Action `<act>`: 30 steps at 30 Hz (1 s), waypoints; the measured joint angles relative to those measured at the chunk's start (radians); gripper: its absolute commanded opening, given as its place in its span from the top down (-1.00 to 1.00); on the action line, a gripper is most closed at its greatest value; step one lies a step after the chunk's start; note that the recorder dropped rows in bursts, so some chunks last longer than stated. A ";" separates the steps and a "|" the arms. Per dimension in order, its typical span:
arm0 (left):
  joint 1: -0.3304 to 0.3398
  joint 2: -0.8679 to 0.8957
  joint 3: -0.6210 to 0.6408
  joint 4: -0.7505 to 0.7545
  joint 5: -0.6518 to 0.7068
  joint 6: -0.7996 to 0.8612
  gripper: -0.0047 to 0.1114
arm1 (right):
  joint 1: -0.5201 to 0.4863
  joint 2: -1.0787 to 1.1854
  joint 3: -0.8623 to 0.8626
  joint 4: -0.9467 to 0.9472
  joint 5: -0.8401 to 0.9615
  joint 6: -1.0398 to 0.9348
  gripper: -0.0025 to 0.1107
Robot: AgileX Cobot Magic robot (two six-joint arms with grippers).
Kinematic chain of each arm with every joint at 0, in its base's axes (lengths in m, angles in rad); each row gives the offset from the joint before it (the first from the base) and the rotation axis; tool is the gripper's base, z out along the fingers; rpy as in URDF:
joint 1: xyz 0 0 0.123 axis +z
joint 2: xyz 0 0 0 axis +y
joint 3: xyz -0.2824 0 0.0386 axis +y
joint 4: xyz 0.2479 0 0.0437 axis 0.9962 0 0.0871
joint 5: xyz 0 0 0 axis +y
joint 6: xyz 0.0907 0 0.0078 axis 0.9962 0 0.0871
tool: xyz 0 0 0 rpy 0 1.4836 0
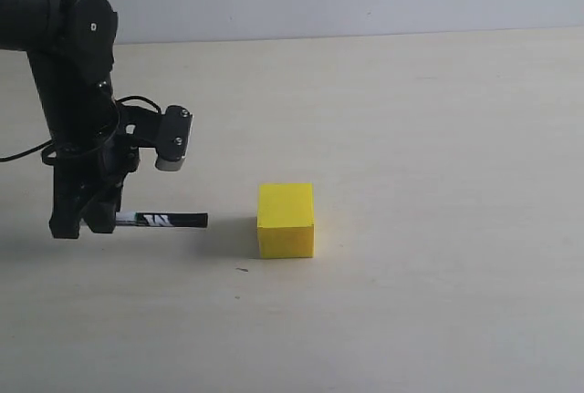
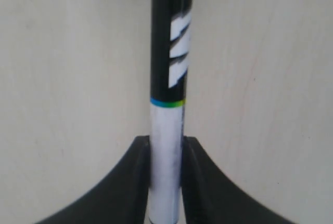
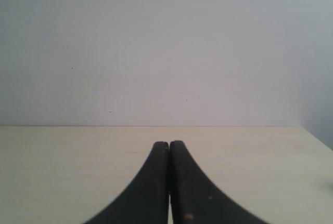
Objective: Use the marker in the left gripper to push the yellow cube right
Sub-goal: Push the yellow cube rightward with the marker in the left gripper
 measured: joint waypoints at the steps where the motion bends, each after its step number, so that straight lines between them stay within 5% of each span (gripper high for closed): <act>1: 0.000 0.001 0.000 -0.003 0.004 -0.004 0.92 | 0.000 0.000 0.000 0.000 0.000 0.000 0.96; 30: 0.002 0.002 0.000 -0.079 -0.077 0.058 0.92 | 0.000 0.000 0.000 0.000 0.000 0.000 0.96</act>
